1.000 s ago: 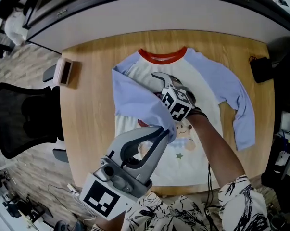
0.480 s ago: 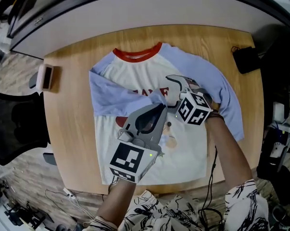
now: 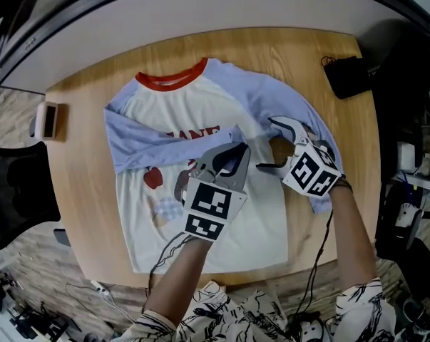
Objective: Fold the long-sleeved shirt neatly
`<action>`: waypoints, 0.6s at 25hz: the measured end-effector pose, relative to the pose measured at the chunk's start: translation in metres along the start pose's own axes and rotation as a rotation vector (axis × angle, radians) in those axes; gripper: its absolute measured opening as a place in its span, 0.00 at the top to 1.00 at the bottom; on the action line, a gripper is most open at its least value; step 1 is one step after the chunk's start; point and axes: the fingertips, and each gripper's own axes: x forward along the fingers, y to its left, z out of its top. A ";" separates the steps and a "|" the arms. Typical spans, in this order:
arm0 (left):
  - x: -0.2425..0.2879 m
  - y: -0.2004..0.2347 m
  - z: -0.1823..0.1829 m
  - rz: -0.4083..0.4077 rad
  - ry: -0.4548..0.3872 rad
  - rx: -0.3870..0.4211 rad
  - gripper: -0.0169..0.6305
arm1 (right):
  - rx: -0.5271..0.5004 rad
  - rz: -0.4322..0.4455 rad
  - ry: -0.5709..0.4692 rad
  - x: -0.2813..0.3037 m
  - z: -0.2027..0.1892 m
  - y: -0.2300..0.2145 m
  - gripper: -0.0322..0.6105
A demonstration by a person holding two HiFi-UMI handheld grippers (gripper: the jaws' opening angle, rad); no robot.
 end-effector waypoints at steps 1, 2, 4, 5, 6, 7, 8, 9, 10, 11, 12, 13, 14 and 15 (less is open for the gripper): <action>-0.002 -0.004 0.005 0.021 -0.028 0.018 0.94 | 0.011 -0.008 -0.007 -0.005 -0.005 0.000 0.18; -0.004 -0.007 0.010 0.050 -0.059 0.044 0.94 | 0.019 -0.013 -0.014 -0.010 -0.009 0.000 0.18; -0.002 -0.014 0.006 0.093 -0.077 0.090 0.94 | 0.023 -0.019 -0.016 -0.017 -0.016 0.000 0.18; 0.005 -0.019 -0.005 0.083 -0.049 0.096 0.94 | 0.023 -0.021 -0.013 -0.019 -0.019 -0.001 0.18; 0.013 -0.026 -0.019 0.055 -0.010 0.090 0.88 | 0.024 -0.023 -0.011 -0.020 -0.021 -0.001 0.18; 0.019 -0.032 -0.032 0.021 0.024 0.079 0.67 | 0.028 -0.024 -0.011 -0.021 -0.023 -0.001 0.18; 0.022 -0.039 -0.042 -0.008 0.046 0.070 0.57 | 0.031 -0.025 -0.013 -0.021 -0.024 -0.001 0.18; 0.023 -0.045 -0.048 -0.035 0.057 0.066 0.56 | 0.033 -0.025 -0.016 -0.021 -0.024 -0.001 0.18; 0.022 -0.052 -0.051 -0.059 0.058 0.064 0.56 | 0.033 -0.026 -0.019 -0.021 -0.024 -0.002 0.18; 0.020 -0.058 -0.052 -0.082 0.054 0.060 0.55 | 0.033 -0.027 -0.022 -0.021 -0.024 -0.003 0.18; 0.017 -0.061 -0.051 -0.097 0.049 0.056 0.53 | 0.033 -0.028 -0.025 -0.021 -0.023 -0.004 0.18; 0.012 -0.060 -0.048 -0.096 0.041 0.050 0.52 | 0.036 -0.025 -0.030 -0.020 -0.021 -0.004 0.18; 0.005 -0.054 -0.045 -0.077 0.030 0.044 0.52 | 0.042 -0.020 -0.039 -0.020 -0.018 -0.003 0.18; -0.003 -0.042 -0.041 -0.043 0.017 0.036 0.52 | 0.051 -0.012 -0.052 -0.019 -0.014 -0.001 0.18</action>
